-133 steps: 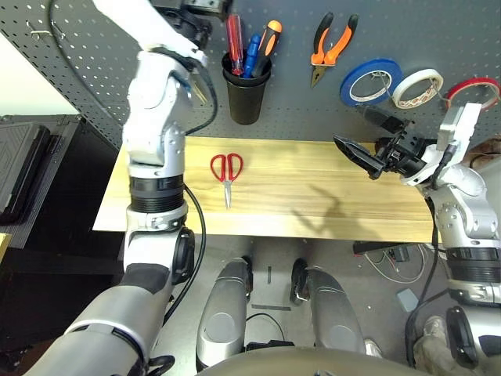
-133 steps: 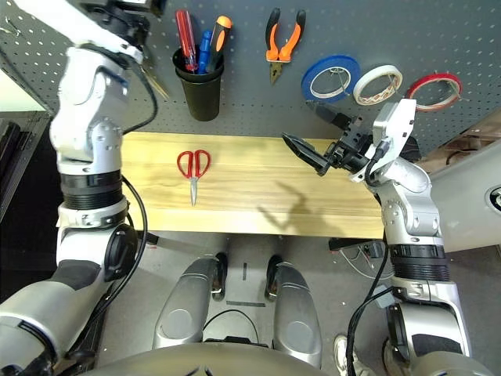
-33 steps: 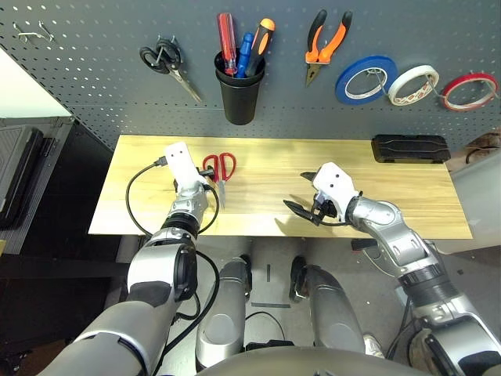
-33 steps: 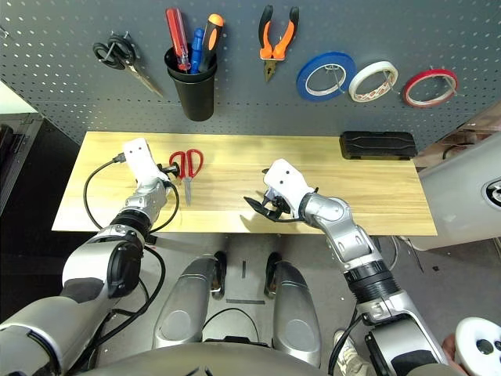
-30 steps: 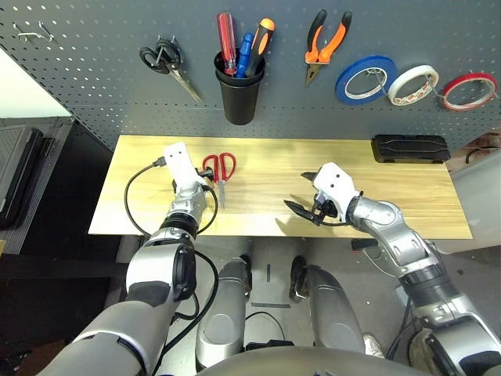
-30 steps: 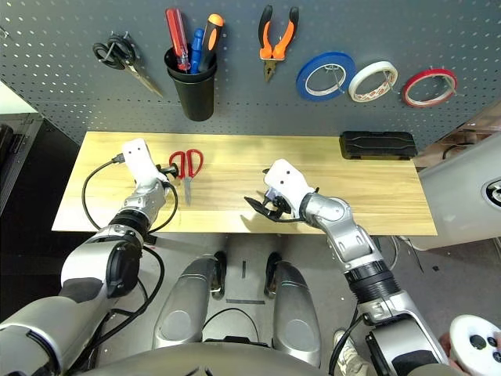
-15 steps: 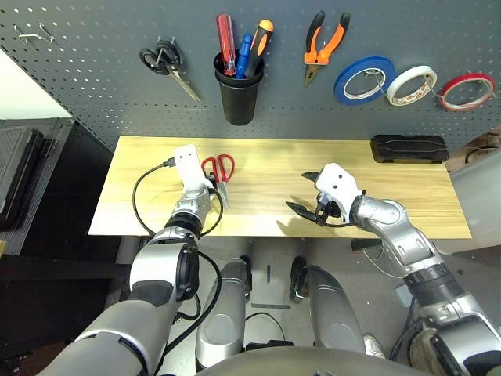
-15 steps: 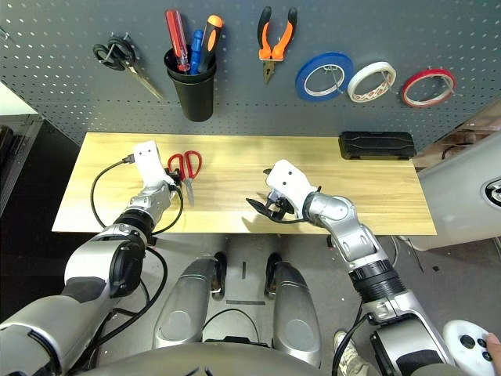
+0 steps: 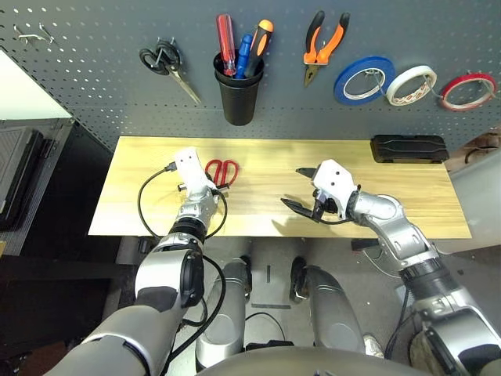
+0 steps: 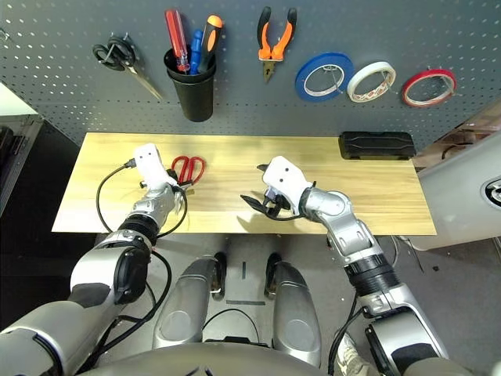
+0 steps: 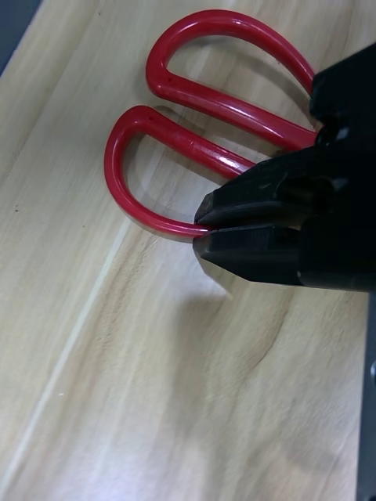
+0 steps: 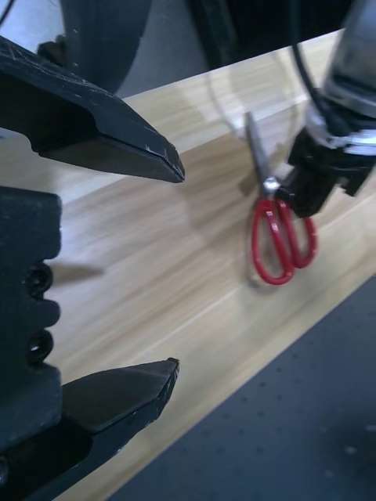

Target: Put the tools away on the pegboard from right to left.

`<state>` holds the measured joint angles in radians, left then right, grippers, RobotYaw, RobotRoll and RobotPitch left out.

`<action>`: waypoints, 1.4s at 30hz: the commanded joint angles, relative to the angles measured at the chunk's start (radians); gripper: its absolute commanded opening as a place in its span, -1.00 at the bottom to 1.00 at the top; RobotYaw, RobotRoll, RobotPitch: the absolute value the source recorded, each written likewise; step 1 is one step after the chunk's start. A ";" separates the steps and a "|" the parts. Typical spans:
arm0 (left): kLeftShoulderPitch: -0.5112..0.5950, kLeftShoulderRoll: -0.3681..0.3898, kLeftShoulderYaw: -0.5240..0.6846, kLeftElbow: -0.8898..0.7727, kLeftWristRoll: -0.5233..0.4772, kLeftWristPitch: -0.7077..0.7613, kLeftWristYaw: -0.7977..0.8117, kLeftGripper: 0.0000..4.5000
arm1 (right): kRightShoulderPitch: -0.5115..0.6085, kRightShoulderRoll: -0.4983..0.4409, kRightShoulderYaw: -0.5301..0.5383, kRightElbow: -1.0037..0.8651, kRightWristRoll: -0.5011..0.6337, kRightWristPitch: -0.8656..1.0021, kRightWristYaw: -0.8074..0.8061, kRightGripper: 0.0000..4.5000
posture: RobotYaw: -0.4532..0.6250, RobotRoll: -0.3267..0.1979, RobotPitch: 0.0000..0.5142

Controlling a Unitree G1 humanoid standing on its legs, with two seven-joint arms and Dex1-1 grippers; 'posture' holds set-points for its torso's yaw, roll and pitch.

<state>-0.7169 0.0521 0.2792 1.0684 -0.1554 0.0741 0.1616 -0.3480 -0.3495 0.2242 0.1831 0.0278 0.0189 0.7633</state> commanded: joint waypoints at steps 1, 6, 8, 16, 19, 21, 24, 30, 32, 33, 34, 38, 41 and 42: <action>0.075 -0.042 0.016 -0.132 -0.042 -0.020 -0.019 -0.99 | 0.000 0.011 -0.028 0.043 0.053 -0.093 0.037 1.00 | 0.15 0.25 -0.13; 0.232 -0.088 0.014 -0.440 -0.094 -0.050 -0.076 -0.99 | -0.013 0.005 -0.072 0.067 0.136 -0.170 0.103 1.00 | 0.22 0.25 -0.17; 0.282 -0.093 0.005 -0.543 -0.106 -0.028 -0.088 -0.99 | -0.016 0.001 -0.086 0.075 0.160 -0.186 0.125 1.00 | 0.26 0.25 -0.18; 0.464 -0.094 -0.024 -0.925 -0.149 0.032 -0.128 -0.99 | -0.018 -0.010 -0.146 0.064 0.270 -0.214 0.217 1.00 | 0.32 0.25 -0.22; 0.511 -0.093 -0.028 -1.052 -0.177 0.042 -0.143 -0.99 | -0.023 -0.011 -0.172 0.050 0.311 -0.214 0.243 1.00 | 0.35 0.25 -0.25; 0.531 -0.096 -0.026 -1.124 -0.206 0.041 -0.157 -0.99 | -0.025 -0.009 -0.188 0.036 0.339 -0.215 0.259 1.00 | 0.36 0.25 -0.26; 0.546 -0.092 -0.022 -1.222 -0.252 0.053 -0.171 -0.99 | -0.023 -0.016 -0.216 -0.003 0.389 -0.207 0.283 1.00 | 0.37 0.25 -0.27; 0.534 -0.057 -0.006 -1.336 -0.301 0.108 -0.153 -0.99 | -0.016 -0.053 -0.265 -0.087 0.472 -0.151 0.311 1.00 | 0.37 0.25 -0.29; 0.521 -0.044 0.008 -1.359 -0.319 0.124 -0.146 -0.99 | -0.016 -0.064 -0.278 -0.116 0.493 -0.129 0.310 1.00 | 0.37 0.25 -0.28; 0.516 -0.037 0.016 -1.366 -0.327 0.130 -0.144 -0.99 | -0.017 -0.069 -0.282 -0.129 0.500 -0.118 0.306 1.00 | 0.35 0.25 -0.28; 0.512 -0.031 0.021 -1.370 -0.333 0.135 -0.143 -0.99 | -0.016 -0.071 -0.285 -0.138 0.505 -0.110 0.303 1.00 | 0.35 0.25 -0.28; 0.462 0.008 0.054 -1.381 -0.363 0.160 -0.132 -0.99 | -0.033 -0.084 -0.319 -0.202 0.553 -0.049 0.267 1.00 | 0.31 0.25 -0.29; 0.423 0.034 0.068 -1.377 -0.377 0.177 -0.130 -0.99 | -0.039 -0.096 -0.336 -0.234 0.578 -0.008 0.253 1.00 | 0.29 0.25 -0.28; 0.413 0.040 0.073 -1.376 -0.381 0.182 -0.129 -0.99 | -0.040 -0.099 -0.341 -0.241 0.582 0.002 0.251 1.00 | 0.28 0.25 -0.29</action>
<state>-0.3045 0.0897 0.3440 -0.2931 -0.5164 0.2403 0.0226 -0.3901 -0.4369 -0.0992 -0.0334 0.5903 -0.0001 1.0177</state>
